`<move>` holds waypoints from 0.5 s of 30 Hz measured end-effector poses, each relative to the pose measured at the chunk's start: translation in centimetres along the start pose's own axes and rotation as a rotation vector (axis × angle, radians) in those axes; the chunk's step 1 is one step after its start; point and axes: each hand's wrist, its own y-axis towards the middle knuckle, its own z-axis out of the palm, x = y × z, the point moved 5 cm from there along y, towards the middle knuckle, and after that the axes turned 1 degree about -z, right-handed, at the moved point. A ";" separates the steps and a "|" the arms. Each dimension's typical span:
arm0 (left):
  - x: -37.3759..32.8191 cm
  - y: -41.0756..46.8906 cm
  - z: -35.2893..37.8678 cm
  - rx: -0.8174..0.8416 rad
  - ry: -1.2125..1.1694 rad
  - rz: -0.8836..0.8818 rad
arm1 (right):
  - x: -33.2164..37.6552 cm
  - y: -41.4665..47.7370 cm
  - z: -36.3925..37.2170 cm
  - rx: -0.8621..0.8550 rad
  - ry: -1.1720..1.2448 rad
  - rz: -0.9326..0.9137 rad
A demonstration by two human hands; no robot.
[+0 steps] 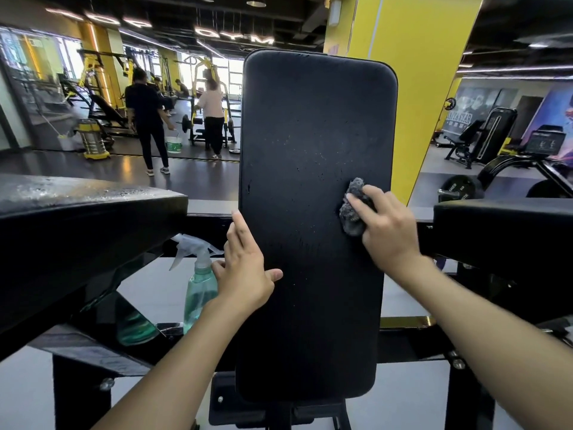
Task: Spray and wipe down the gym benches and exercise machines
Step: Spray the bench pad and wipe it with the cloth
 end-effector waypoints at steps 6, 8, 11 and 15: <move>0.0 0.0 0.0 -0.003 0.002 0.002 | 3.2 -4.4 0.6 0.171 0.001 -0.455; -0.1 0.0 0.0 -0.004 -0.002 0.003 | 0.6 -2.2 0.1 0.123 -0.024 -0.345; -0.1 0.0 0.0 0.000 -0.011 0.001 | -1.2 -1.0 0.0 -0.018 -0.013 0.050; 0.0 0.0 0.1 -0.005 -0.015 0.003 | 2.6 -5.5 0.7 0.098 0.008 -0.197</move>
